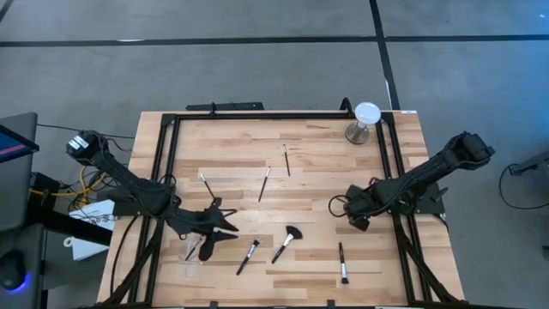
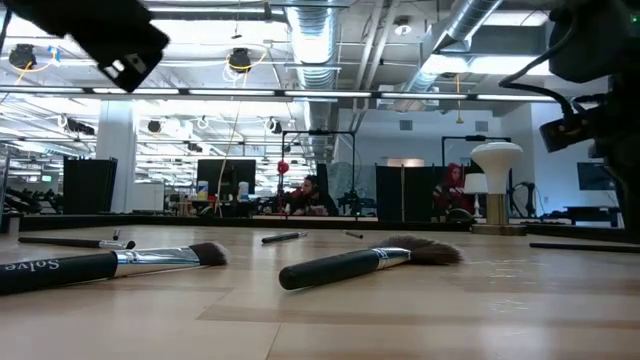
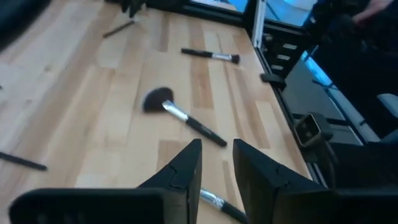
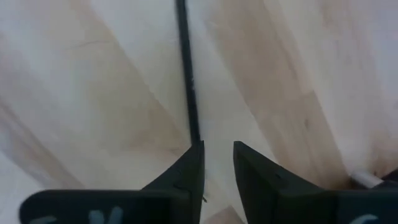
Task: Put items in baskets/containers
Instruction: Put the liner brush into the transparent organizer
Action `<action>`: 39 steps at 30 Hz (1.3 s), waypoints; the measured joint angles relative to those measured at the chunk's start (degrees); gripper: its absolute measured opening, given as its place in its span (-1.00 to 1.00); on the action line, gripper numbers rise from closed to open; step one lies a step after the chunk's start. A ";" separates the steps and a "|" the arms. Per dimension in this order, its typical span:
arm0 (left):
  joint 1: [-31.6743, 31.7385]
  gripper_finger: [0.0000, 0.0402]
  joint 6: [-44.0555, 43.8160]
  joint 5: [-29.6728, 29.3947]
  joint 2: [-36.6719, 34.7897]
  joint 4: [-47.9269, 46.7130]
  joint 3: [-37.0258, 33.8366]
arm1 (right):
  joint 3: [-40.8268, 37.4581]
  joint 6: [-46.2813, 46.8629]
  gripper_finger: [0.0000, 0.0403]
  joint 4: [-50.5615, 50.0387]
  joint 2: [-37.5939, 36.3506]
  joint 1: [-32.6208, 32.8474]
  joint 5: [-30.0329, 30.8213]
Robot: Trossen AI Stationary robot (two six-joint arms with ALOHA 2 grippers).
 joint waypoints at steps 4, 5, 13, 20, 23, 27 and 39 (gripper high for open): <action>-1.85 -0.61 -3.48 -4.02 0.02 0.22 -1.19 | -2.71 -0.26 -0.40 4.06 0.02 0.00 -1.05; -2.26 -0.62 -3.88 -4.76 0.02 0.21 -1.29 | -3.59 -0.25 -0.36 5.10 0.03 0.00 -1.07; -6.08 -0.69 -7.86 -8.67 0.01 1.41 -2.50 | -6.09 -1.59 -0.33 7.63 -0.22 -0.03 -0.71; -9.50 -0.73 -8.05 -14.32 0.02 3.27 -2.73 | -6.30 -2.18 -0.69 9.56 -0.16 0.67 -0.76; -11.07 -0.75 -8.03 -16.56 0.02 4.10 -2.73 | -6.32 -1.50 -0.90 9.85 -0.15 1.58 -0.45; -12.70 -0.77 -7.99 -19.60 0.02 4.51 -2.73 | -5.92 2.53 -0.93 9.67 0.02 3.58 1.20; -6.96 -0.61 -5.00 -17.59 0.05 13.21 -2.71 | 6.79 -1.25 -0.98 10.33 1.92 11.53 15.78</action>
